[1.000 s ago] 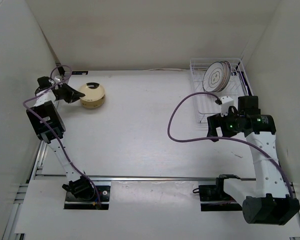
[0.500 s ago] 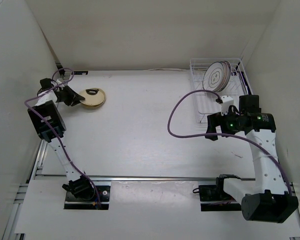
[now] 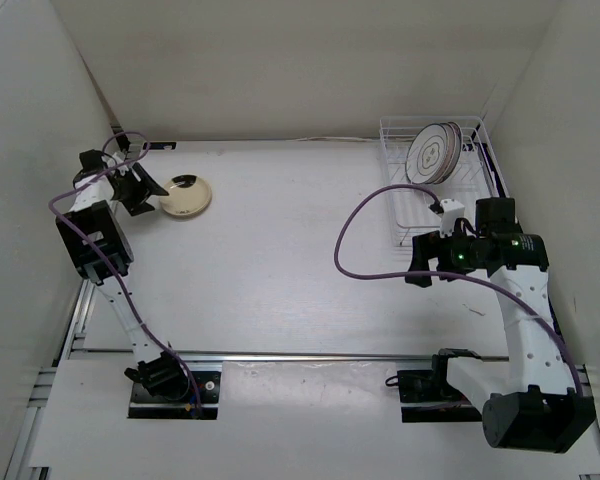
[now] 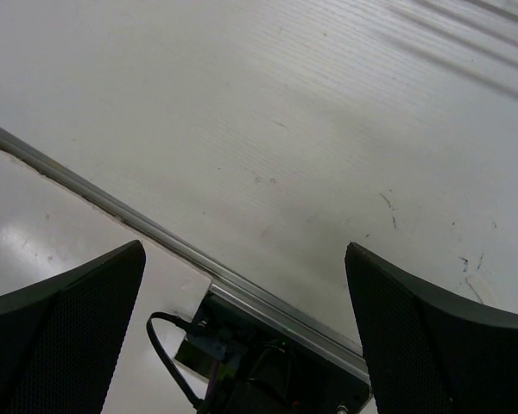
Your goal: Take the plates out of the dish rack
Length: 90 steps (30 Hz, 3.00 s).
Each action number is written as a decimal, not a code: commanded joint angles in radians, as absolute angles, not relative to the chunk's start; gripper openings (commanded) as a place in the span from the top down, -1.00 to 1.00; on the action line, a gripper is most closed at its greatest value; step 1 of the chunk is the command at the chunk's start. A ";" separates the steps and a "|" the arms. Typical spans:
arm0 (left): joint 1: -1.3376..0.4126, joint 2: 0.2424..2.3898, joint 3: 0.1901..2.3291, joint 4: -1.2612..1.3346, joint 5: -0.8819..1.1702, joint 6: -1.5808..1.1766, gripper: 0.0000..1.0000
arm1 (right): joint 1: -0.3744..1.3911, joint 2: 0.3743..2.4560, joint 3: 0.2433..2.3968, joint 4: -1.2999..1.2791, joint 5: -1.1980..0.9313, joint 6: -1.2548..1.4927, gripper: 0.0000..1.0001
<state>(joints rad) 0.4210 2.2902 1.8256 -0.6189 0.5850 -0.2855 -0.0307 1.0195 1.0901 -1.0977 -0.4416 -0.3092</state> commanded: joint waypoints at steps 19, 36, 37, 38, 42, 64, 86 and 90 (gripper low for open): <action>0.095 1.309 1.303 -0.686 0.713 0.055 -0.82 | -0.098 1.388 1.433 -0.537 0.064 -0.140 -1.00; 0.095 1.181 1.100 -0.756 0.813 0.158 -0.99 | -0.084 1.960 1.982 -0.517 -0.035 -0.221 0.13; 0.095 1.202 1.100 -0.756 0.813 0.158 -0.99 | -0.074 1.985 1.993 -0.506 -0.026 -0.221 0.18; 0.095 1.212 1.100 -0.756 0.813 0.158 -0.99 | -0.074 1.996 2.003 -0.506 -0.026 -0.221 0.22; 0.095 1.247 1.109 -0.756 0.813 0.158 -0.99 | -0.074 2.060 2.057 -0.506 -0.026 -0.212 0.22; 0.095 1.305 1.109 -0.756 0.785 0.158 -0.99 | -0.063 2.260 2.184 -0.479 -0.003 -0.221 0.22; 0.095 1.296 1.098 -0.756 0.795 0.167 -0.99 | 0.149 1.970 2.112 -0.335 0.506 -0.156 0.99; 0.095 1.261 1.089 -0.756 0.804 0.158 -0.99 | 0.186 1.859 2.022 -0.322 0.560 -0.166 0.99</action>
